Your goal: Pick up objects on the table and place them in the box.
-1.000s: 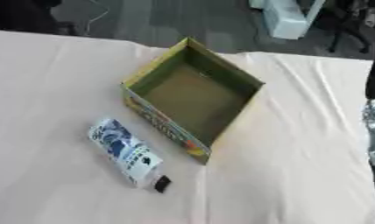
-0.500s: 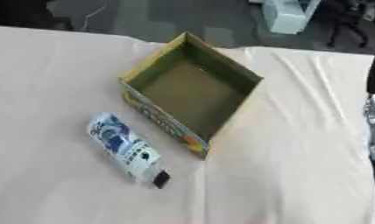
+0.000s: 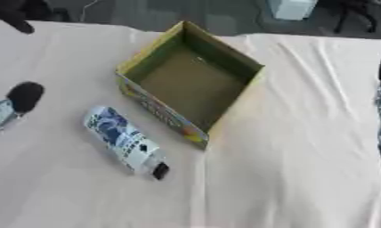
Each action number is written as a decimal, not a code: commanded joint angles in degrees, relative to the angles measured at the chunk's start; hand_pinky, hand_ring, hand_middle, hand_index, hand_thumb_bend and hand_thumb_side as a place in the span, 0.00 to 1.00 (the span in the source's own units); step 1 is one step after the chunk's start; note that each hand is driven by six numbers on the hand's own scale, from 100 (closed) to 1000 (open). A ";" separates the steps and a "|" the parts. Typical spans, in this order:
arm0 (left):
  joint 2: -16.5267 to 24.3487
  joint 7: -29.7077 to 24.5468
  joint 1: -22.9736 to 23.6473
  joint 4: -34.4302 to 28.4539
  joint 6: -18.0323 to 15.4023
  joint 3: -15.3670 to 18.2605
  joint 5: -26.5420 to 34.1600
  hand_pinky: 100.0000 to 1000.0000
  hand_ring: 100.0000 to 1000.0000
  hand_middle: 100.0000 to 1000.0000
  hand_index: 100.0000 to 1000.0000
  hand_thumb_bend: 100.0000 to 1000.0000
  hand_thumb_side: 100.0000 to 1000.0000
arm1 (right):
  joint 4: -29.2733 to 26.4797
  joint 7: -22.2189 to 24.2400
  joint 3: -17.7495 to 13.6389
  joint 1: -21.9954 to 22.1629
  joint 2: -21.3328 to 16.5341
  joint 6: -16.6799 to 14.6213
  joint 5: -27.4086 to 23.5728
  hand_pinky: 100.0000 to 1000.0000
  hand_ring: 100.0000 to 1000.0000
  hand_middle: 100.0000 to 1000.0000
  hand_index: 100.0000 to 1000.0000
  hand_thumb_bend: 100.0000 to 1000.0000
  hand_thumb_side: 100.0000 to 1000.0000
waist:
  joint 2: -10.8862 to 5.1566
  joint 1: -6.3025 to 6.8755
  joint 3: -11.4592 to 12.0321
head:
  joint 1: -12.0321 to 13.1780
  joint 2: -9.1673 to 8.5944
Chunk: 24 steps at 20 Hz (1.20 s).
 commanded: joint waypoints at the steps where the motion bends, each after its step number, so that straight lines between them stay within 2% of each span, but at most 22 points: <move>1: 4.82 -6.35 -0.57 -0.95 1.76 -0.46 -1.52 0.58 0.52 0.76 0.83 0.33 0.64 | -0.75 0.01 -0.23 -0.82 -1.62 0.36 -0.13 0.23 0.39 0.44 0.66 0.00 0.88 | -0.59 0.63 -0.22 | 0.12 0.00; 10: 10.69 -18.77 -2.35 -0.95 5.29 -3.72 -4.90 0.61 0.58 0.78 0.85 0.34 0.65 | -0.75 0.15 0.03 -1.23 -1.74 0.66 -0.38 0.23 0.39 0.44 0.66 0.00 0.88 | -0.41 1.15 -1.02 | 0.80 0.00; 14: 11.65 -23.61 -3.63 -0.95 5.73 -5.95 -6.99 0.63 0.62 0.79 0.84 0.35 0.65 | -0.75 0.23 0.19 -1.52 -1.70 0.84 -0.53 0.23 0.39 0.44 0.66 0.00 0.88 | -0.29 1.36 -1.50 | 1.32 0.00; 19: 11.58 -26.90 -5.19 -0.95 5.53 -7.91 -8.15 0.64 0.65 0.80 0.84 0.38 0.63 | -0.75 0.19 0.33 -1.91 -1.68 1.04 -0.76 0.23 0.39 0.44 0.66 0.00 0.88 | -0.23 1.62 -1.99 | 1.74 0.00; 20: 11.65 -27.75 -5.52 -0.95 5.47 -8.35 -8.36 0.68 0.70 0.81 0.84 0.39 0.63 | -0.75 0.18 0.36 -2.01 -1.67 1.08 -0.81 0.23 0.39 0.44 0.66 0.00 0.88 | -0.21 1.68 -2.11 | 1.80 0.00; 21: 11.70 -28.71 -5.86 -0.95 5.41 -8.77 -8.65 0.66 0.69 0.81 0.84 0.39 0.63 | -0.75 0.18 0.39 -2.08 -1.66 1.11 -0.87 0.23 0.39 0.44 0.66 0.00 0.88 | -0.20 1.72 -2.21 | 1.85 0.00; 22: 11.78 -29.67 -6.17 -0.95 5.39 -9.20 -8.83 0.76 0.75 0.83 0.85 0.39 0.62 | -0.75 0.18 0.42 -2.15 -1.66 1.15 -0.91 0.23 0.39 0.44 0.66 0.00 0.88 | -0.19 1.78 -2.32 | 1.90 0.00; 24: 11.89 -31.87 -6.94 -0.95 5.47 -10.03 -8.74 0.78 0.78 0.84 0.86 0.40 0.62 | -0.75 0.16 0.47 -2.29 -1.63 1.24 -0.97 0.23 0.39 0.44 0.66 0.00 0.88 | -0.16 1.88 -2.52 | 1.96 0.00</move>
